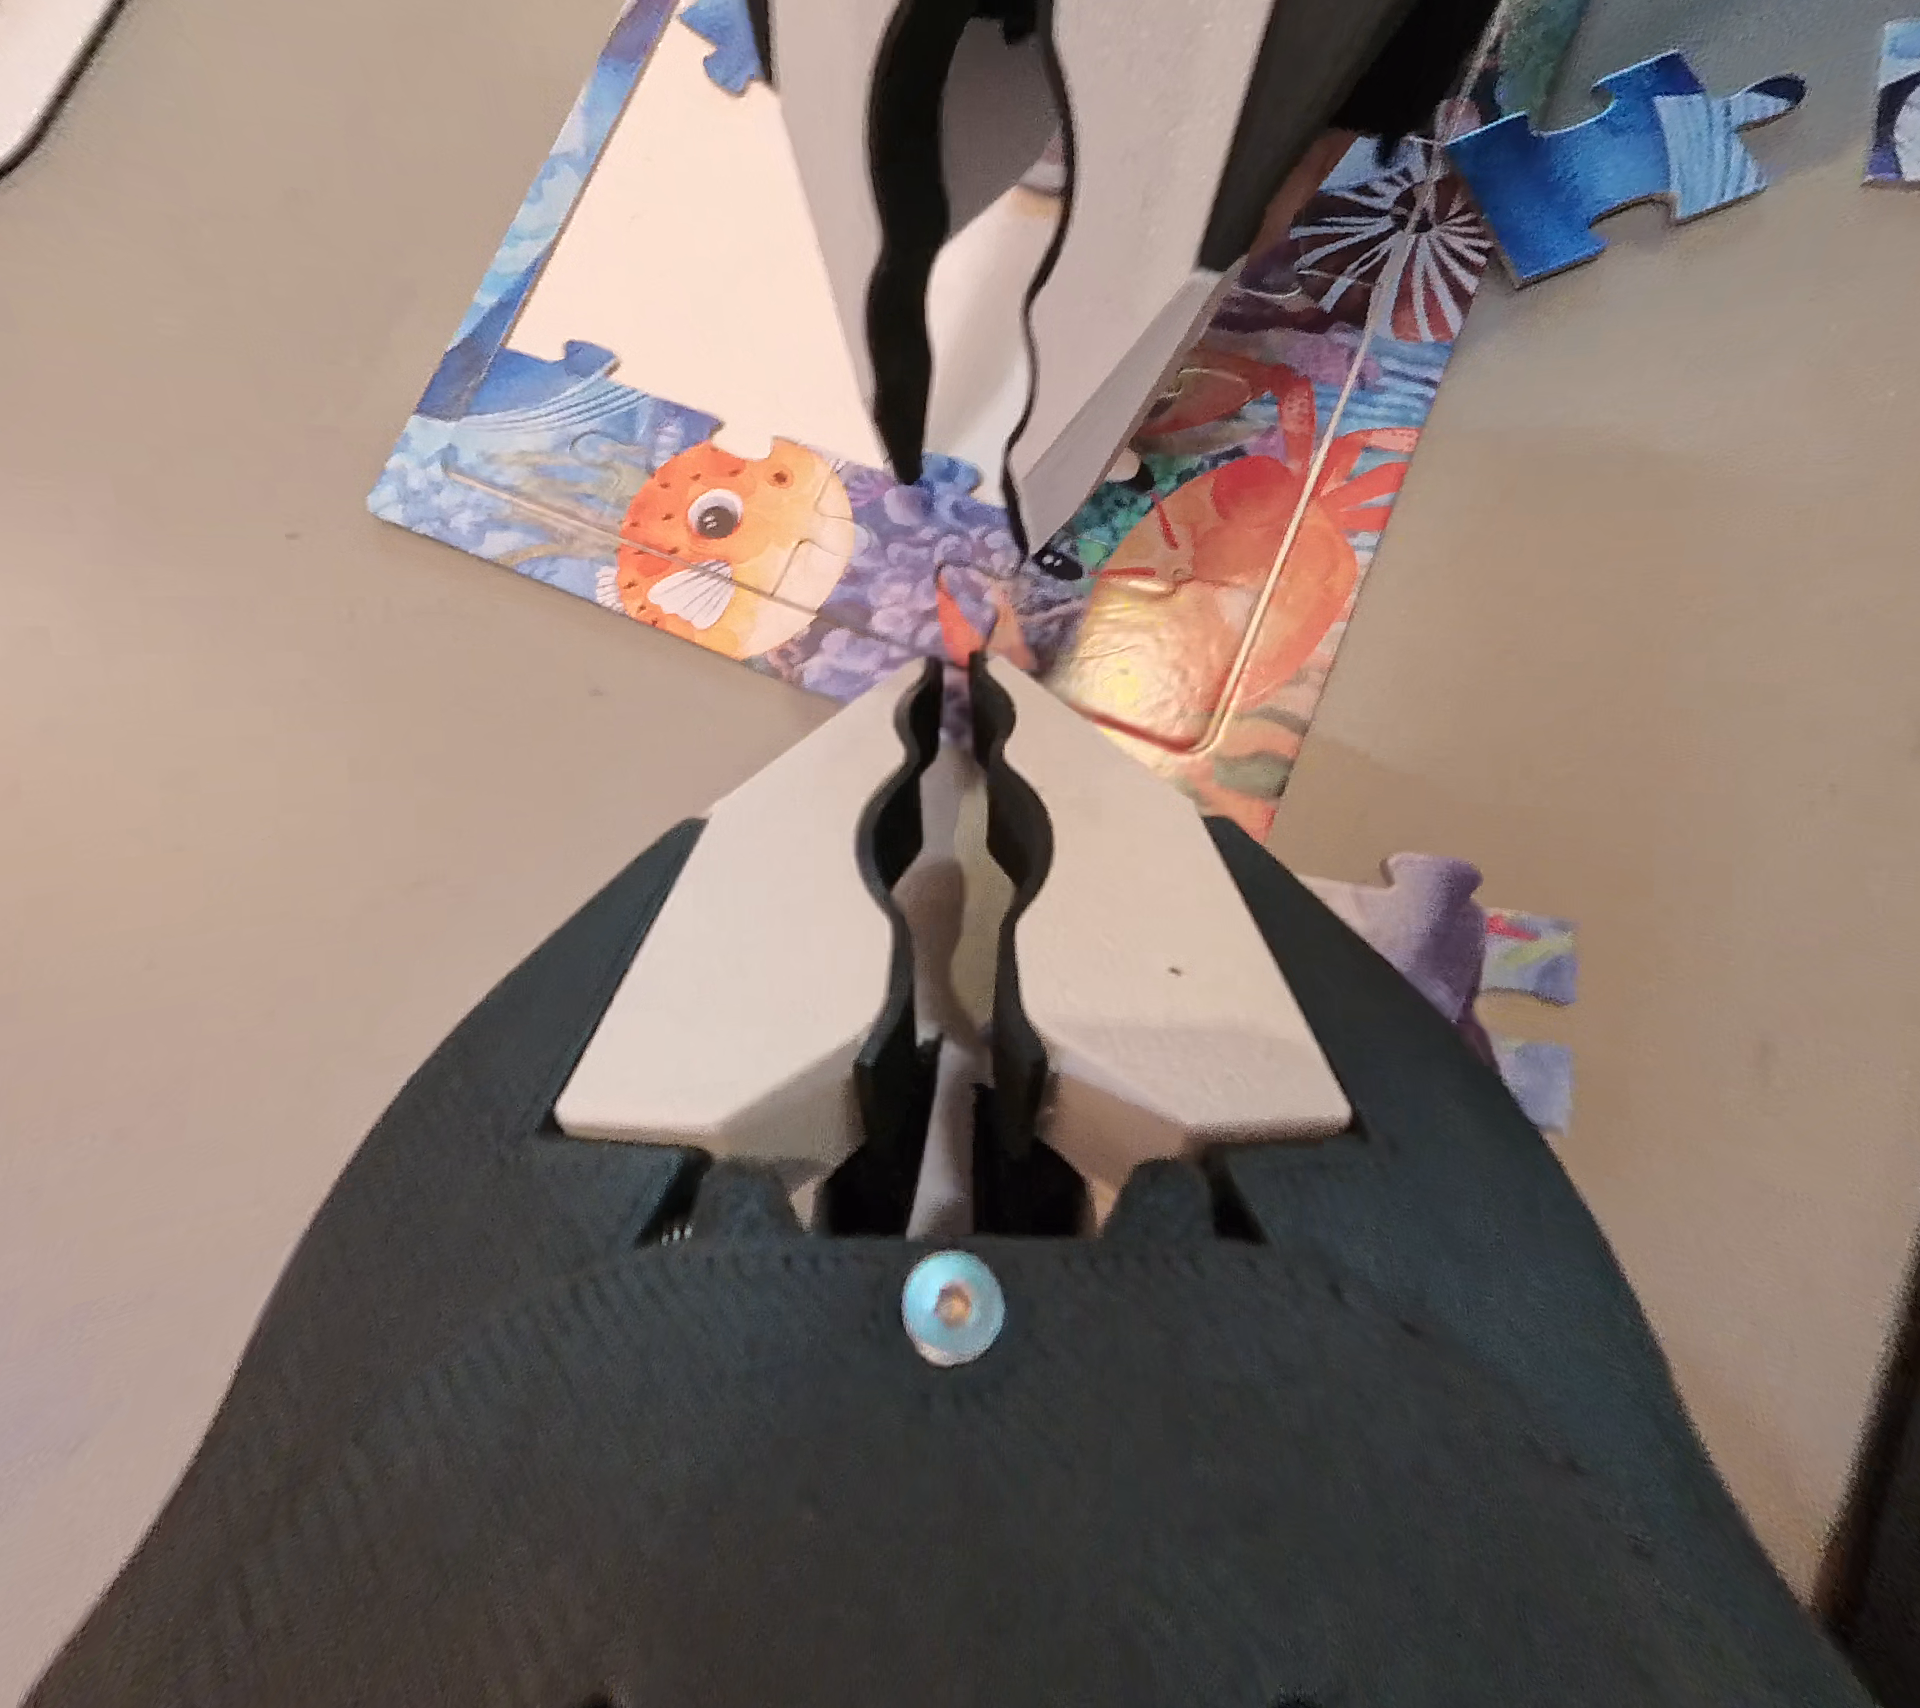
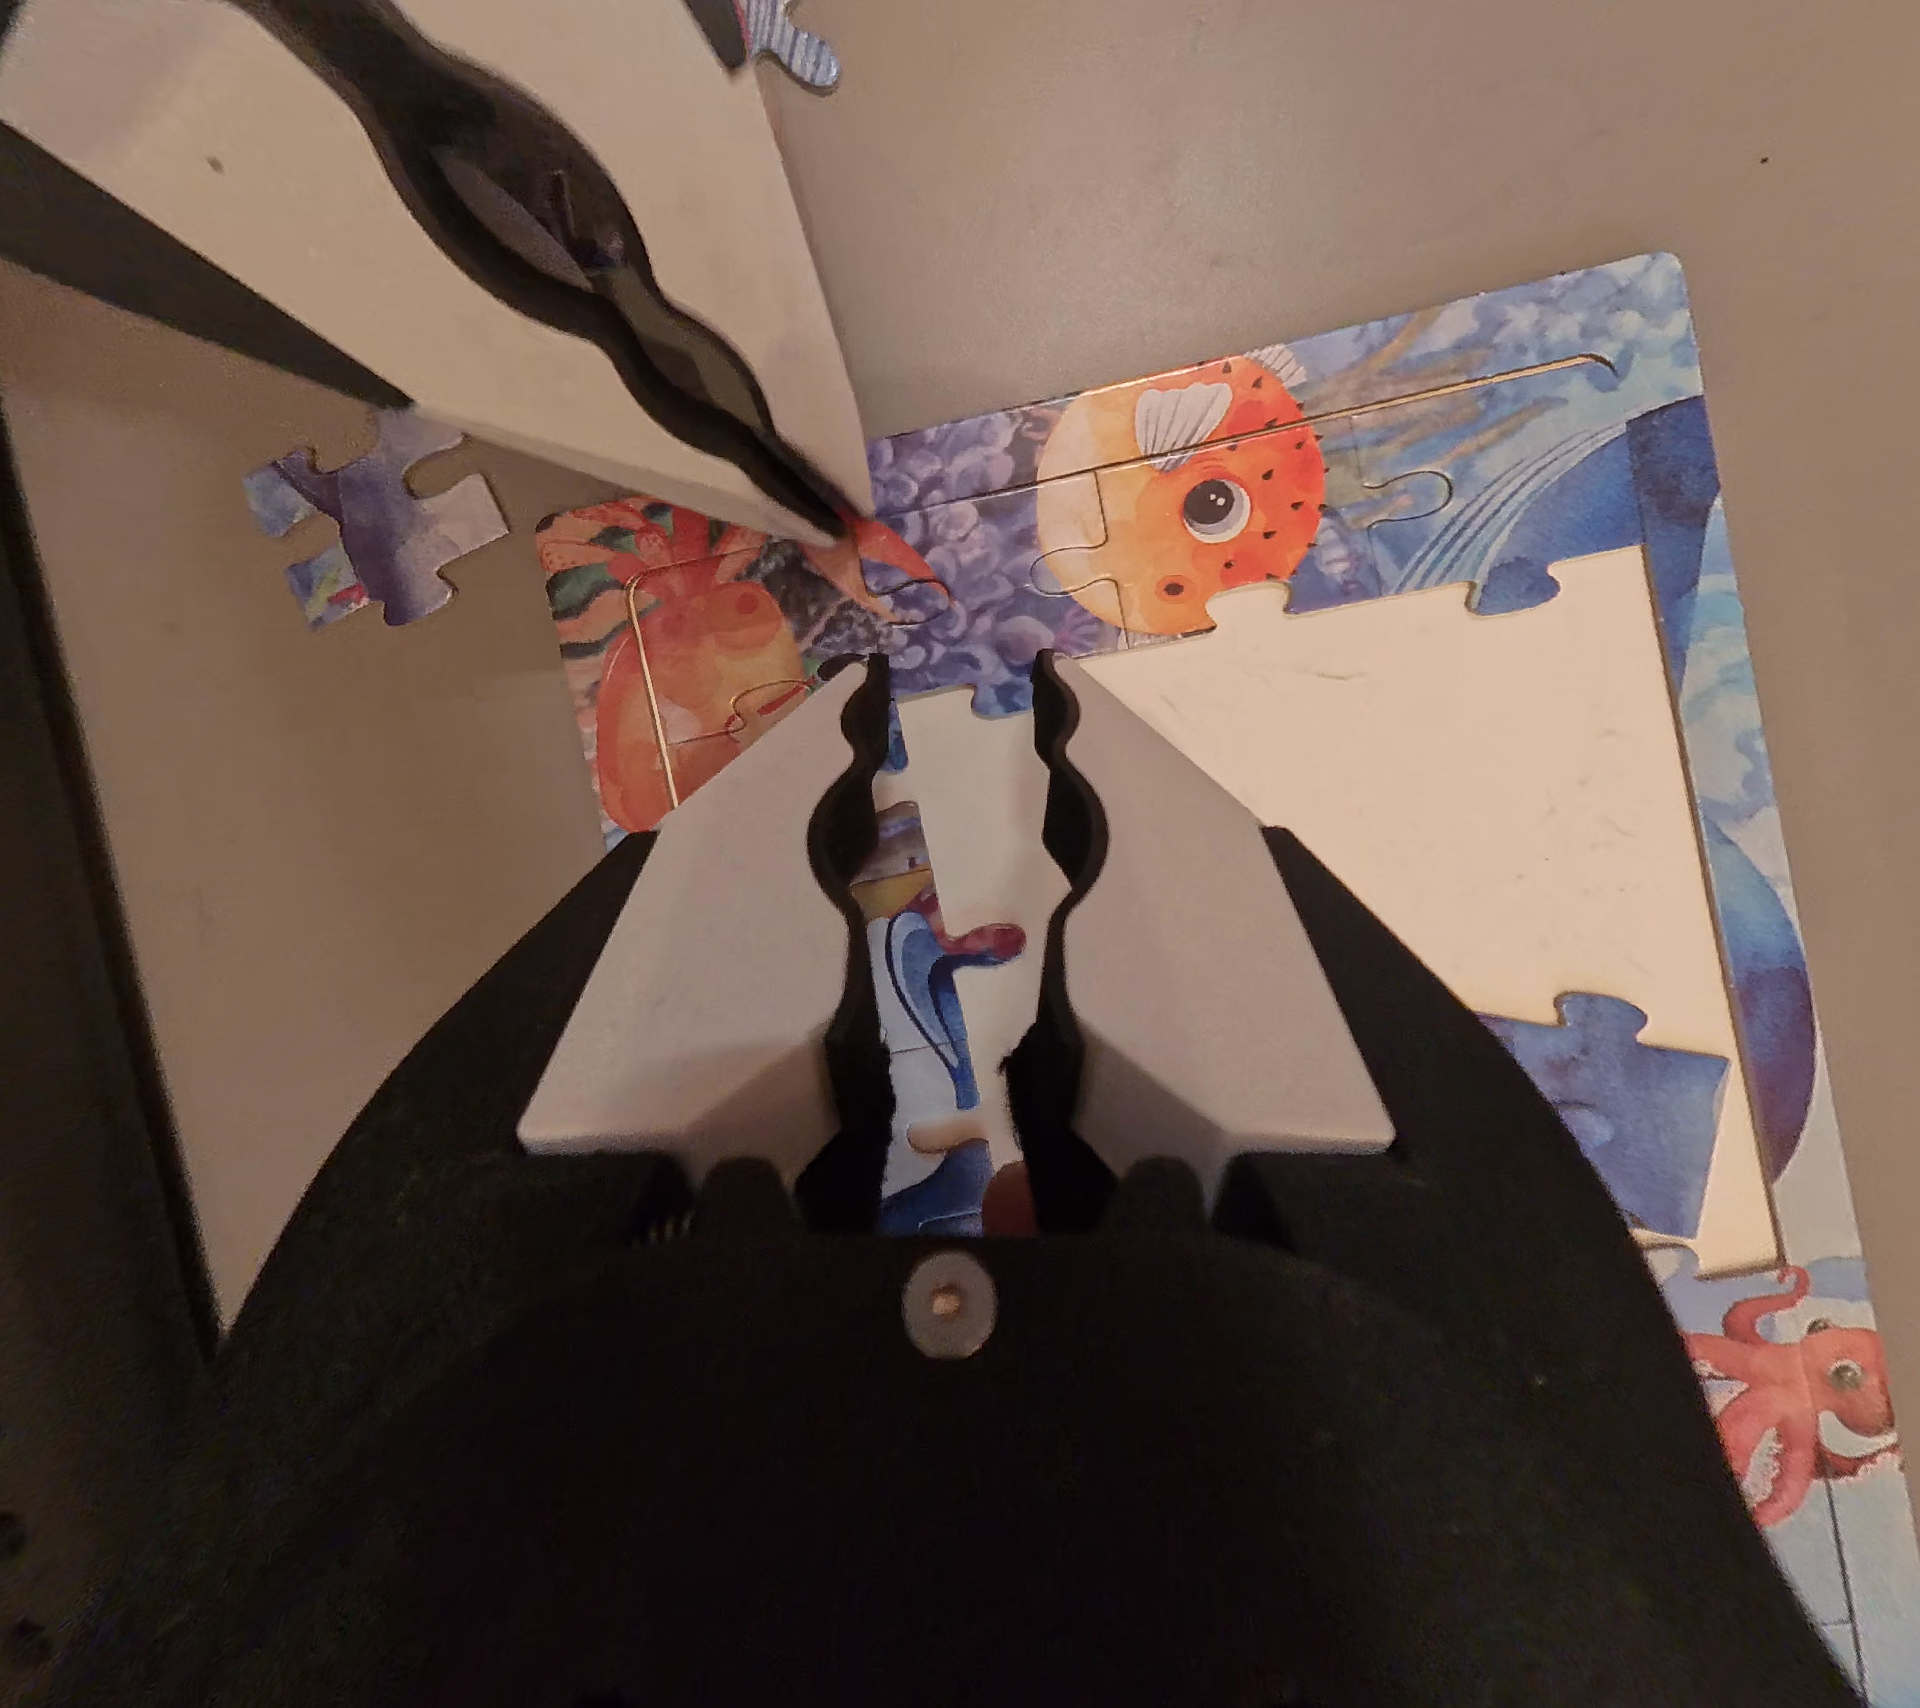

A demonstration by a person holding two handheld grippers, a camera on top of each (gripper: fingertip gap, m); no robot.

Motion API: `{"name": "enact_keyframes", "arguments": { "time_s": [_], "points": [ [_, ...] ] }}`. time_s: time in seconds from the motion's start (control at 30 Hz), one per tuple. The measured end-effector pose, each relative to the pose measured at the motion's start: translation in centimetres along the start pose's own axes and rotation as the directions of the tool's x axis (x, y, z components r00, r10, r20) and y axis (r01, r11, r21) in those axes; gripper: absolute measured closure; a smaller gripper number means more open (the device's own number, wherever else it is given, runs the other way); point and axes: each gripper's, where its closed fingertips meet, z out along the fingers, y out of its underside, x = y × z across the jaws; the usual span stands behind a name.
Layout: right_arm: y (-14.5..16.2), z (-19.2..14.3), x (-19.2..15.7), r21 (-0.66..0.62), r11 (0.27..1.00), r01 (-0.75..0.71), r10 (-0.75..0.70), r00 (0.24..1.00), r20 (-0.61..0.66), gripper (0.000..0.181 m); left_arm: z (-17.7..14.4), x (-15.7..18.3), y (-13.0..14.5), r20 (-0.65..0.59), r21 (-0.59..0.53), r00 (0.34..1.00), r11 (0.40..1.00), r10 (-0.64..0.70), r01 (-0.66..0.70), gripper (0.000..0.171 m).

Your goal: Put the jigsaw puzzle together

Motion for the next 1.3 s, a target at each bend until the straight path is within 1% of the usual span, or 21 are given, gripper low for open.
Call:
{"name": "enact_keyframes", "arguments": {
  "time_s": [0.03, 0.1, 0.13, 0.17, 0.2, 0.3, 0.47, 0.6, 0.67, 0.8, 0.87, 0.93, 1.3],
  "points": [
    [0.0, 0.0, 0.0, -0.001, 1.000, -0.004, 0.004, 1.000, -0.001, 0.154, -0.4, -0.3, 0.1, 0.000, 0.006, 1.000, 1.000, -0.020, 0.020, 0.161],
    [0.0, 0.0, 0.0, -0.002, 1.000, -0.014, 0.014, 1.000, -0.007, 0.154, -0.4, -0.5, 0.3, -0.023, 0.006, 0.996, 0.996, -0.083, 0.084, 0.134],
    [-0.1, 0.0, 0.0, -0.004, 1.000, -0.007, 0.007, 1.000, -0.018, 0.154, -0.1, -0.3, 0.8, -0.035, -0.016, 0.996, 0.996, -0.086, 0.085, 0.132],
    [-0.1, 0.0, 0.0, -0.004, 1.000, 0.004, -0.004, 1.000, -0.027, 0.155, 0.0, -0.1, 0.6, -0.052, -0.003, 0.994, 0.995, -0.097, 0.097, 0.133],
    [-0.1, 0.0, 0.0, -0.003, 1.000, -0.008, 0.008, 1.000, -0.026, 0.155, 0.1, 0.2, 0.5, -0.078, -0.008, 0.990, 0.993, -0.119, 0.119, 0.127],
    [-0.1, 0.0, 0.1, 0.021, 0.999, -0.042, 0.043, 0.998, -0.050, 0.155, 0.3, 0.4, 0.6, -0.097, -0.009, 0.985, 0.990, -0.143, 0.143, 0.128],
    [-0.1, -0.1, 0.1, 0.079, 0.994, -0.078, 0.087, 0.990, -0.115, 0.156, 0.4, 0.2, 0.6, -0.083, 0.000, 0.985, 0.988, -0.151, 0.151, 0.130],
    [-0.2, -0.1, -0.2, 0.111, 0.990, -0.085, 0.100, 0.985, -0.138, 0.162, 0.4, 0.2, 0.6, -0.080, 0.000, 0.985, 0.988, -0.153, 0.154, 0.130],
    [-0.2, 0.0, -0.5, 0.107, 0.993, -0.057, 0.074, 0.984, -0.163, 0.170, 0.4, 0.2, 0.6, -0.077, 0.001, 0.985, 0.988, -0.155, 0.155, 0.130],
    [-0.2, -0.1, -0.6, 0.056, 0.998, 0.011, 0.003, 0.969, -0.248, 0.173, 0.4, 0.2, 0.6, -0.075, 0.001, 0.985, 0.988, -0.155, 0.156, 0.130],
    [-0.2, 0.0, -0.8, 0.034, 0.998, 0.048, -0.037, 0.960, -0.277, 0.179, 0.4, 0.1, 0.6, -0.070, 0.003, 0.986, 0.988, -0.154, 0.155, 0.130],
    [-0.2, 0.0, -0.8, 0.020, 0.997, 0.078, -0.068, 0.949, -0.308, 0.180, 0.5, 0.1, 0.6, -0.067, 0.003, 0.986, 0.988, -0.154, 0.155, 0.130],
    [-0.2, -0.1, -0.8, -0.021, 0.986, 0.167, -0.162, 0.911, -0.378, 0.181, 0.4, 0.0, 0.5, -0.068, 0.006, 0.986, 0.988, -0.152, 0.153, 0.131]
  ]
}}
